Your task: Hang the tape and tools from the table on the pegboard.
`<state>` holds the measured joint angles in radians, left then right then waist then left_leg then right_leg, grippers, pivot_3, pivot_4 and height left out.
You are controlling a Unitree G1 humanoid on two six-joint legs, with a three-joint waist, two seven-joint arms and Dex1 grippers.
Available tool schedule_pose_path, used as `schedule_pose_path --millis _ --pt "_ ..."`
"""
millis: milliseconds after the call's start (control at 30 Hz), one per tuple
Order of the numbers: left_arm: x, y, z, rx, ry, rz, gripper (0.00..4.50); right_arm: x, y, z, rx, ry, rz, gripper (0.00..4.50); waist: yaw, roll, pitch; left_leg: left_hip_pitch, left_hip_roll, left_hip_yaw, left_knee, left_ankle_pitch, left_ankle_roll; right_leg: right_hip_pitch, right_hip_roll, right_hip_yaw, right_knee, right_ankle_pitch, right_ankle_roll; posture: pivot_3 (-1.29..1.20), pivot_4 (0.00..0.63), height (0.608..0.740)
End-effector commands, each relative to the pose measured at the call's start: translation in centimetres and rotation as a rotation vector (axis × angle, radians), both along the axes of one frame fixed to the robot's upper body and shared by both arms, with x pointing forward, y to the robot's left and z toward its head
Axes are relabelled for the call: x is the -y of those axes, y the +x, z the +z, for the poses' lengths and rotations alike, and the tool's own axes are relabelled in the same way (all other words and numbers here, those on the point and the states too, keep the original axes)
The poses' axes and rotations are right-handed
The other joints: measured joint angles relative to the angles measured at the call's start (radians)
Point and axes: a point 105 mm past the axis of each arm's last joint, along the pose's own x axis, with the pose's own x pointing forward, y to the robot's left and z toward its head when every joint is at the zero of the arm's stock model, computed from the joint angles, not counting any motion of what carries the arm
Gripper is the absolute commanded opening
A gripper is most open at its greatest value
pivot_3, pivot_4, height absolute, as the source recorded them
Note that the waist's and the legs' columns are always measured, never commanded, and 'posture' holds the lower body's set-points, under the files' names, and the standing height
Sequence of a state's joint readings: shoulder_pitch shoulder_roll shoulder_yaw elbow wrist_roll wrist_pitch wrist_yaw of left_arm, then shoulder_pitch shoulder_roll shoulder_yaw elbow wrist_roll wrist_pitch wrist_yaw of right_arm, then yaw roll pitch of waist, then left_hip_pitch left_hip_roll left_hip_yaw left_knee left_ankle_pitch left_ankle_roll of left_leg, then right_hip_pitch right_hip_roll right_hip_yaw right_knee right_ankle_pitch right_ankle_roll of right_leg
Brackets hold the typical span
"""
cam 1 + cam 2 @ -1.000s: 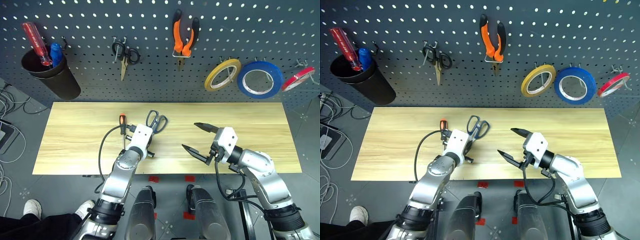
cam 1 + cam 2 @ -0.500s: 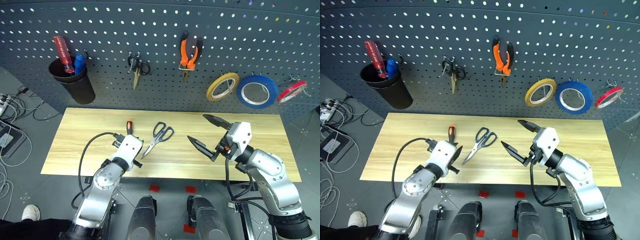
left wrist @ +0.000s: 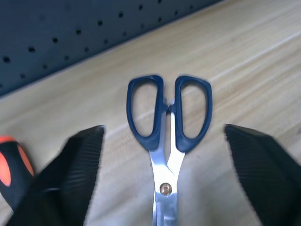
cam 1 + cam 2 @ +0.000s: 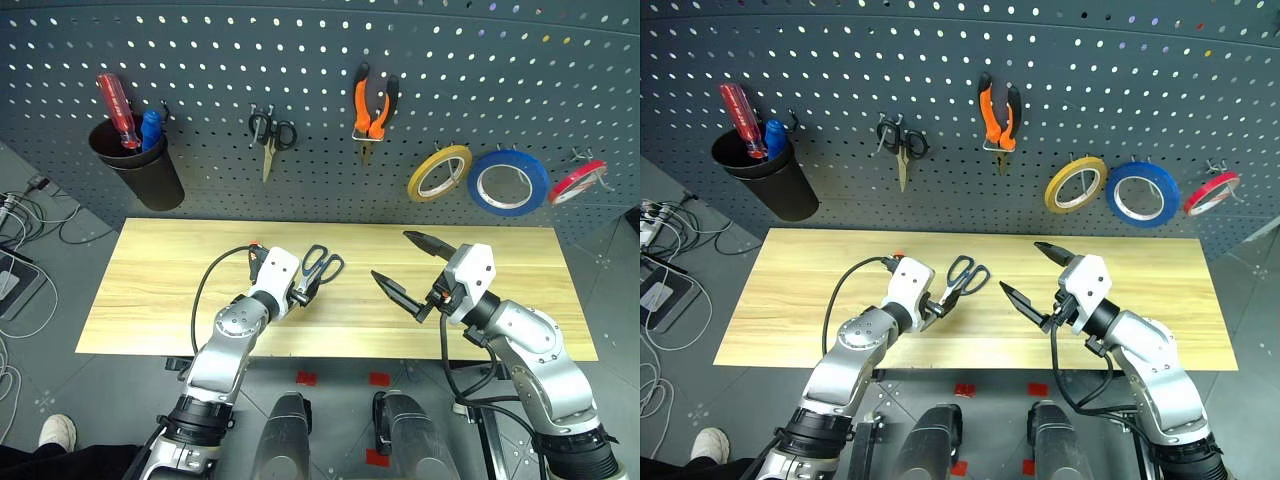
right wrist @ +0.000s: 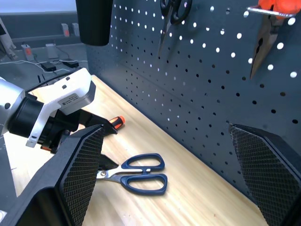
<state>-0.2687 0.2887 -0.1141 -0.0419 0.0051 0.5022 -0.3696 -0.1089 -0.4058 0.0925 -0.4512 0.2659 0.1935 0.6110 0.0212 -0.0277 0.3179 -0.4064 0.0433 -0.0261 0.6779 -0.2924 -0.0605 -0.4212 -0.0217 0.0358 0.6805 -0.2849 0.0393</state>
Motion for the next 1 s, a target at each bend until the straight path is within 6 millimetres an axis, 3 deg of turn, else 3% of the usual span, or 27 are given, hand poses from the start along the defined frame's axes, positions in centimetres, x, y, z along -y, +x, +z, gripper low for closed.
schedule_pose_path --millis 33,600,700,1000 --pt "-0.8 0.3 0.0 -0.029 0.005 0.002 4.46 -0.5 -0.8 0.9 0.023 0.021 0.018 4.50 -0.001 0.000 0.005 0.000 0.000 0.000 0.000 0.000 0.000 0.000 0.000 0.000 0.000 0.000 0.000 0.05 0.384 0.740" --pt "0.0 1.7 -1.7 -0.139 0.019 -0.082 4.46 -0.6 -1.0 0.5 -0.018 0.041 -0.014 4.50 -0.004 0.003 0.064 0.001 0.000 0.000 0.001 0.000 0.001 0.000 0.001 0.002 0.001 0.000 0.000 0.03 0.441 0.740" --pt "0.1 1.5 -2.1 -0.150 0.029 -0.095 3.93 -0.5 -1.1 0.4 -0.022 0.038 -0.016 4.50 -0.005 0.004 0.067 0.001 0.001 0.000 0.001 0.000 0.000 0.000 0.001 0.002 0.001 0.000 0.000 0.03 0.441 0.740" --pt "0.1 1.5 -2.0 -0.160 0.019 -0.097 1.05 -0.3 -1.0 0.4 -0.026 0.041 -0.023 4.50 -0.006 0.004 0.068 0.001 0.001 0.000 0.000 0.000 0.000 0.000 0.001 0.002 0.001 0.000 0.000 0.03 0.436 0.740"
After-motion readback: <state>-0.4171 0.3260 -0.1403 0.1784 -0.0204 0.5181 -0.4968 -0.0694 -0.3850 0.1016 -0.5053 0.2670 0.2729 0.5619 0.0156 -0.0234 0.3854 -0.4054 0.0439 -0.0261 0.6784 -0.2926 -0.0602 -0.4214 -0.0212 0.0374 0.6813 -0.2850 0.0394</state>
